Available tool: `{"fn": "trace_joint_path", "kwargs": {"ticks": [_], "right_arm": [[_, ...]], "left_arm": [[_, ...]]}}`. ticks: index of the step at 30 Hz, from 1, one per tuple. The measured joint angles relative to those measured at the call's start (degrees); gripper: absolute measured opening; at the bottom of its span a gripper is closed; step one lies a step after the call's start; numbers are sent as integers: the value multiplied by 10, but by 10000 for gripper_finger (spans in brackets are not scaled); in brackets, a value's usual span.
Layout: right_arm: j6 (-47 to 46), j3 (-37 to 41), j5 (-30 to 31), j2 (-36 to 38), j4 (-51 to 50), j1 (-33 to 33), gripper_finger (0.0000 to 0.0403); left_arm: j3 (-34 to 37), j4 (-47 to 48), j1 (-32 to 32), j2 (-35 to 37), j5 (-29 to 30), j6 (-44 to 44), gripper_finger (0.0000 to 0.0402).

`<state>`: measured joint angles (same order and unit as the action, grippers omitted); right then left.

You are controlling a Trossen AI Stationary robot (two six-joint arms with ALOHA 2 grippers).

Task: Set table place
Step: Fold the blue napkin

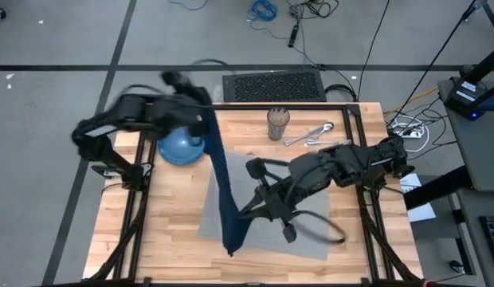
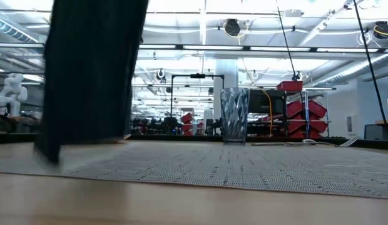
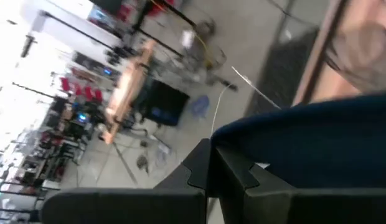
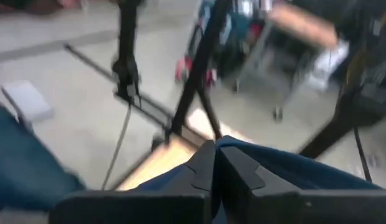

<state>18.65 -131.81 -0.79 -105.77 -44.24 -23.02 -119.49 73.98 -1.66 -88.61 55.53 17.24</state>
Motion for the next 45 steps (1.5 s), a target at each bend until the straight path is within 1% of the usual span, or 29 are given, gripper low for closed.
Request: {"fn": "trace_joint_path", "kwargs": {"ticks": [3, 7, 10, 13, 17, 23, 26, 29, 33, 35, 37, 42, 45], "right_arm": [[-28, 0, 56, -12, -55, -14, 0], [-82, 0, 101, -15, -140, -33, 0], [-128, 0, 135, -17, -210, -47, 0], [-174, 0, 155, -20, -274, -61, 0], [-229, 0, 160, -28, -340, -72, 0], [-303, 1, 174, -42, -422, -86, 0], [-353, 1, 166, -44, -451, -95, 0], [-395, 2, 147, -45, -456, -102, 0], [-427, 3, 138, -45, -457, -114, 5], [-443, 3, 138, -45, -458, -117, 19], [-458, 3, 139, -45, -458, -117, 41], [-483, 4, 141, -45, -458, -120, 110], [-485, 4, 141, -45, -458, -122, 137]], "left_arm": [[34, -64, -24, -31, -43, 24, 0], [75, -168, -42, -56, -101, 59, 0], [96, -207, -53, -80, -130, 72, 0], [111, -215, -59, -101, -150, 71, 0], [122, -240, -62, -121, -172, 71, 0], [135, -306, -62, -146, -210, 72, 0], [136, -317, -63, -155, -214, 72, 0], [136, -317, -63, -169, -230, 72, 0], [136, -325, -62, -185, -274, 72, 1], [136, -336, -62, -192, -290, 72, 11], [136, -340, -62, -194, -297, 72, 30], [136, -377, -58, -198, -306, 71, 102], [136, -391, -52, -196, -306, 71, 143]]}}
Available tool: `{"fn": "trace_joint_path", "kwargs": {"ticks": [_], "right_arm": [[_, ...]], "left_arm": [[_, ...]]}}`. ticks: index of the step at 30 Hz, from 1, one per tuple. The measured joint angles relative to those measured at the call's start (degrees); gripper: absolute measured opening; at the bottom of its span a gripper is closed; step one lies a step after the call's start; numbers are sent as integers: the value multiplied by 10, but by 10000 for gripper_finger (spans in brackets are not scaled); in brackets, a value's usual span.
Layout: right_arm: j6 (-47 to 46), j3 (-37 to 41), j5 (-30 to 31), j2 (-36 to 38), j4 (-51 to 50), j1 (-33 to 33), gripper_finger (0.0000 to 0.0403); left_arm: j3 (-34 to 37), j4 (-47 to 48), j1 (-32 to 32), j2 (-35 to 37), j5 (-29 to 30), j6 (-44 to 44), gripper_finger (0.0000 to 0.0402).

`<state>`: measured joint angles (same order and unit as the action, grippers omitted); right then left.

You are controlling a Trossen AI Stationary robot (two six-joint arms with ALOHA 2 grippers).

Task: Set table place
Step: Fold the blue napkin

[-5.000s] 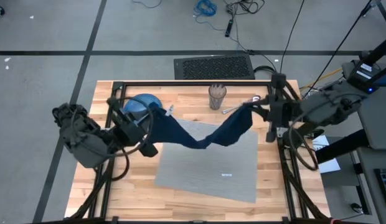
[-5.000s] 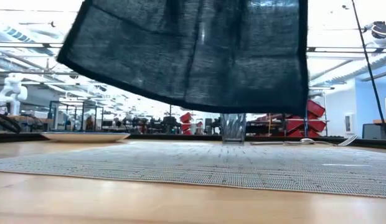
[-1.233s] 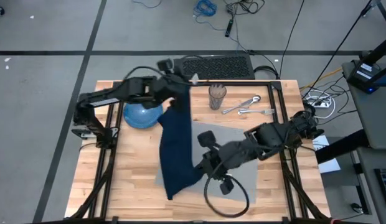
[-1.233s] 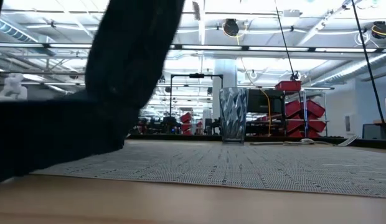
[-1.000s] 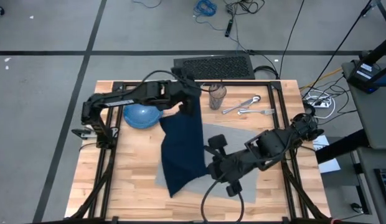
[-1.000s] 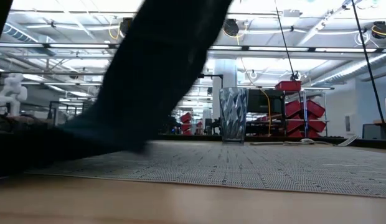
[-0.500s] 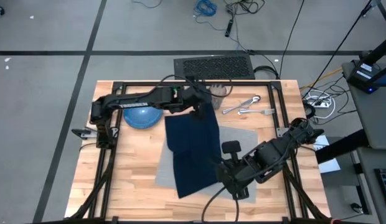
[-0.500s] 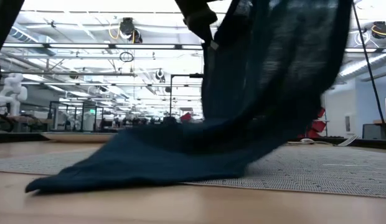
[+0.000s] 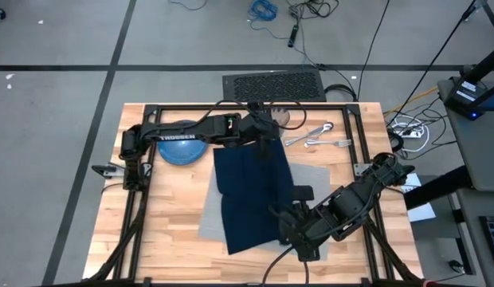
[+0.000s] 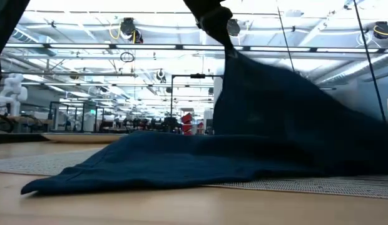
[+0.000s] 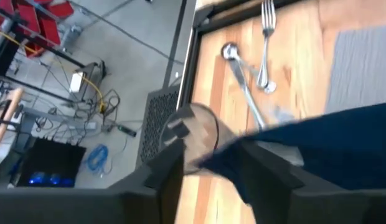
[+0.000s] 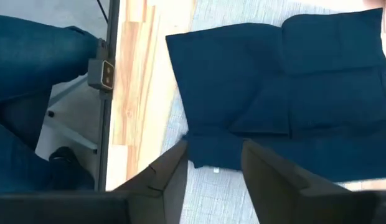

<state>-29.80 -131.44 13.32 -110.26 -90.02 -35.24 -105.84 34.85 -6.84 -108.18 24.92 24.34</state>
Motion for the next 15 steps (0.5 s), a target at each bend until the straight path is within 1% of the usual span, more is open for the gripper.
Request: {"fn": "trace_joint_path", "kwargs": {"ticks": [4, 10, 13, 15], "right_arm": [[15, 0, 0, 0, 0, -16, 147], [19, 0, 1, 0, 0, -52, 138], [18, 1, 2, 0, 0, -72, 132], [11, 9, 4, 1, 0, -84, 130]], "left_arm": [[0, 13, 9, 8, -1, 0, 174], [-1, 12, 17, 29, -1, -8, 181], [-1, 71, 22, 41, -20, -45, 181], [-1, 138, 28, 45, -69, -86, 181]]}}
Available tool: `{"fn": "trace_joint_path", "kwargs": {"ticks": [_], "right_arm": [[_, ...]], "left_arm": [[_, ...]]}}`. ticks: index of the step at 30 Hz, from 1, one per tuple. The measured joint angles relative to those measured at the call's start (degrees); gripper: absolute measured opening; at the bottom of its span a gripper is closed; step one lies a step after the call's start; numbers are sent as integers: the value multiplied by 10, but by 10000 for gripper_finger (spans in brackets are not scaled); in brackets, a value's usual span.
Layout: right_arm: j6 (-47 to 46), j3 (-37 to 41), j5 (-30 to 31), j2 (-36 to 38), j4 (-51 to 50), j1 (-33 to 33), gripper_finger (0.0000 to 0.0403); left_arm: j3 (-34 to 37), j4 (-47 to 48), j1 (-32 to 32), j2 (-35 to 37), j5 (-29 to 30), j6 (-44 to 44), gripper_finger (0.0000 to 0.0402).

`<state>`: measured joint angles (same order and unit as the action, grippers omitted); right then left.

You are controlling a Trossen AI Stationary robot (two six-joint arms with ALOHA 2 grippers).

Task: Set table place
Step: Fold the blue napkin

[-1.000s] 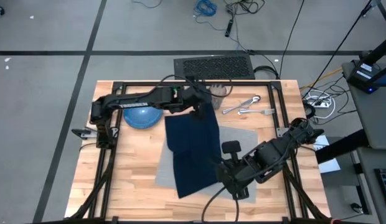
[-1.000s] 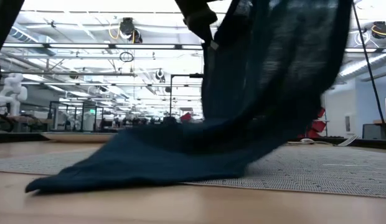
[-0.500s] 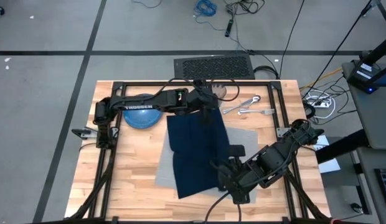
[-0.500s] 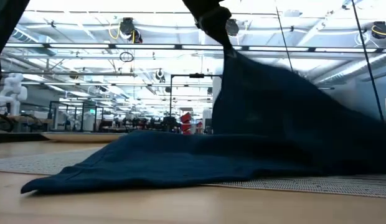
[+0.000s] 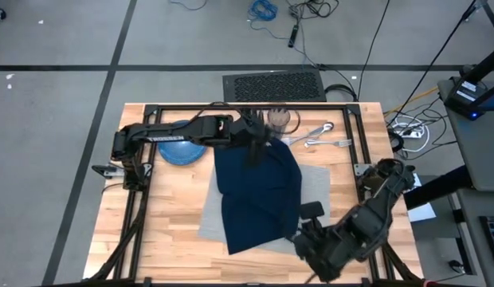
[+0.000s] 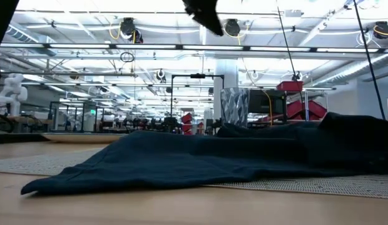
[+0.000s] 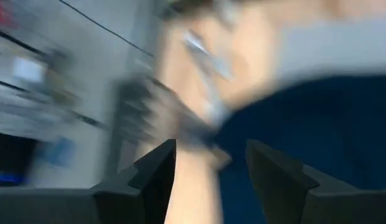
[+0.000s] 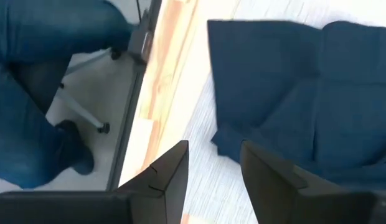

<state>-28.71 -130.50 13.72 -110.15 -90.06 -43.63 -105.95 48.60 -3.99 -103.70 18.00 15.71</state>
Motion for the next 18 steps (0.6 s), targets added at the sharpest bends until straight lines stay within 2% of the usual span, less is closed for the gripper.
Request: {"fn": "trace_joint_path", "kwargs": {"ticks": [3, 5, 7, 10, 13, 18], "right_arm": [[-2, 26, 2, 0, 1, -18, 128], [-3, 53, 2, 0, 1, -26, 128], [-10, 85, 2, 0, 0, -30, 128], [-23, 133, 2, 0, 5, -32, 128], [-26, 179, 3, 0, 34, -38, 128], [-28, 250, 4, 10, 83, -49, 128]], "left_arm": [[1, 107, 25, 2, -83, -60, 181], [11, 145, 61, 1, -94, -75, 178], [21, 172, 105, -1, -90, -78, 169], [44, 162, 169, -1, -66, -100, 151], [73, 164, 225, -1, -19, -140, 136], [158, 123, 282, -1, 5, -209, 130]]}}
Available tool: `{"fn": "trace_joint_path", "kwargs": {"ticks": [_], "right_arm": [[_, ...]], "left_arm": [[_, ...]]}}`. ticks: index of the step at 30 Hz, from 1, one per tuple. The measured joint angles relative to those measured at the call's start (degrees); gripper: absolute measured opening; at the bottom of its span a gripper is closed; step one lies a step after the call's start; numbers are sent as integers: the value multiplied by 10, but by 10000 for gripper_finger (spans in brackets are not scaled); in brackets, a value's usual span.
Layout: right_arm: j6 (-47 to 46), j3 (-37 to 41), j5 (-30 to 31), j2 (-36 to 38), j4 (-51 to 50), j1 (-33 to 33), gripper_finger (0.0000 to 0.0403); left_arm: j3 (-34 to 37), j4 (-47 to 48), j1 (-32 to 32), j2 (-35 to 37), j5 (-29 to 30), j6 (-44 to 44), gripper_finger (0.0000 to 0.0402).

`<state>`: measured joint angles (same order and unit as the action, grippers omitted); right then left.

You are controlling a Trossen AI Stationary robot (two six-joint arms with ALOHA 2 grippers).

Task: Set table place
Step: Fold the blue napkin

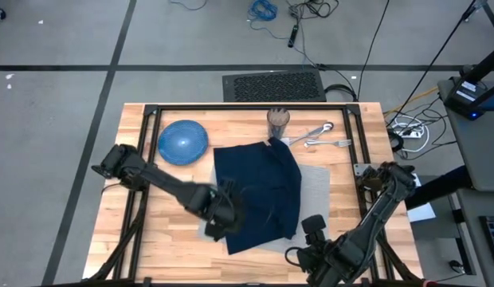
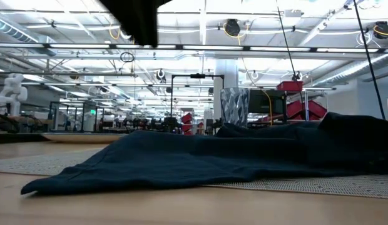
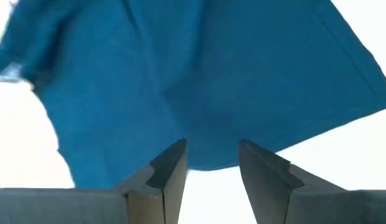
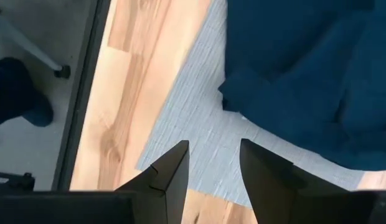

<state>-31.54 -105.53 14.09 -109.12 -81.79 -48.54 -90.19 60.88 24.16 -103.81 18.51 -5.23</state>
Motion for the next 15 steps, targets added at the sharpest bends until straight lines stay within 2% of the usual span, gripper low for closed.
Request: {"fn": "trace_joint_path", "kwargs": {"ticks": [7, 15], "right_arm": [[-29, 104, 11, 41, 72, -7, 128], [-33, 186, 26, 91, 135, -1, 128]], "left_arm": [[125, -175, 42, 0, -16, -51, 129], [149, -294, 85, -11, -21, -110, 129]]}}
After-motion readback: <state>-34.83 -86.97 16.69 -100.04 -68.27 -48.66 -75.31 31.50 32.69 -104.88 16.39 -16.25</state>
